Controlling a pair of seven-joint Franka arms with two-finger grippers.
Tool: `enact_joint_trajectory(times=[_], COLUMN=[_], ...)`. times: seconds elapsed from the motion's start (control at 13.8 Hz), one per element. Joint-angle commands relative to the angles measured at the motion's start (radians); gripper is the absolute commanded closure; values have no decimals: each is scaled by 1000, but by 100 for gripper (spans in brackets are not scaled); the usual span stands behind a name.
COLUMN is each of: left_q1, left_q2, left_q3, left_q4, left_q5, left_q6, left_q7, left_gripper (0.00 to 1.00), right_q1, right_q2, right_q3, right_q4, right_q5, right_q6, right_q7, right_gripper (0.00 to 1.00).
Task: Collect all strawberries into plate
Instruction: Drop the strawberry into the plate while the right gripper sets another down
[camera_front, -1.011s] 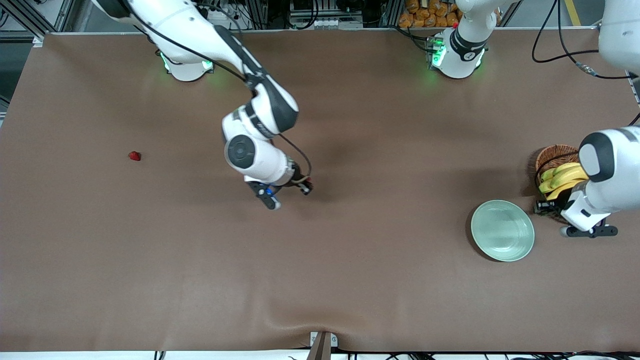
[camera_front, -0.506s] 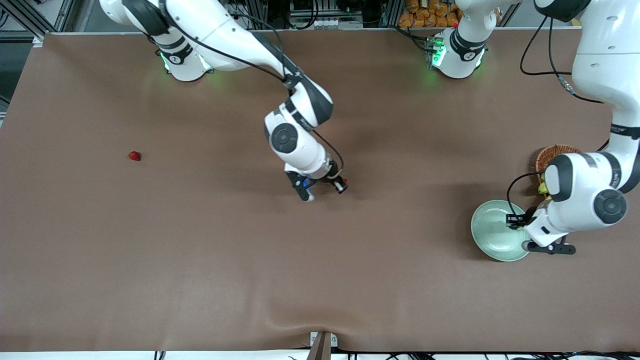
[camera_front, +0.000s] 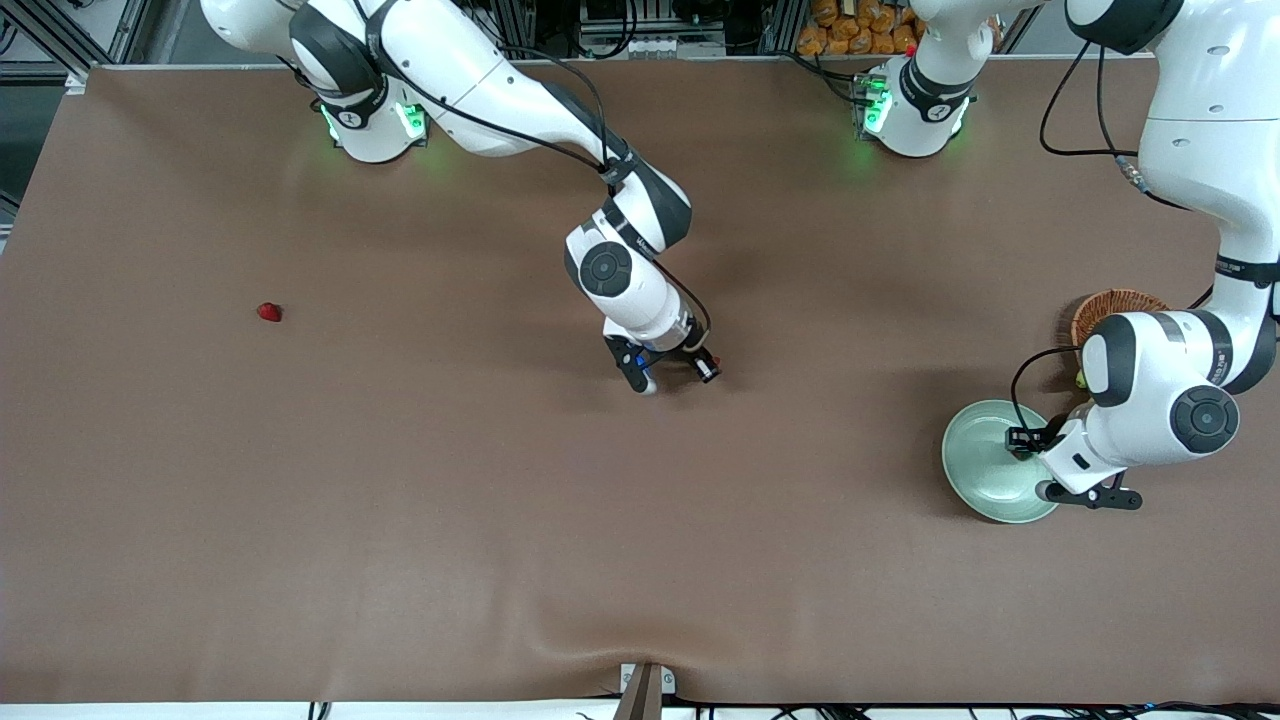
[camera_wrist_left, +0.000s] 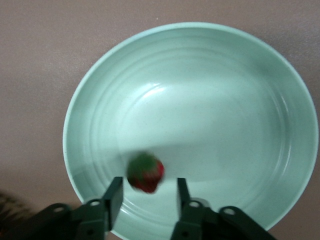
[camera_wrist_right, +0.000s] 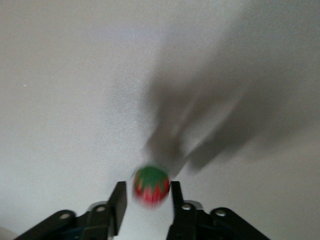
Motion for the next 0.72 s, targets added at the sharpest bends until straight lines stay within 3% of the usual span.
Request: enact_joint_trajectory(times=[0.0,0.14,0.36,0.65], left_q1=[-6,-35,-113,-251], left_q2=[-34,-62,-88,-88], left_q3=[-2,-5,-7,-14], left_q4=[7,6,-4,-1], left_q5=[24,24,24,21], left_q6=[-16,-43,-82,-83], left_q7=[-2,-11,-135,-320], left_gripper=[0,0,0,0], right_q1=[1,-5,-80,-155], right_q2=[10,-13,-53,-128], right_q3=[-15,-18,-21,-21], right_q4=[44,44,62,61], right_q5=[10,4,-15,-82], right_q6=[-16,-34,-213,-342], right_q7=[23,19,0,-142], right_gripper=[0,0,0,0])
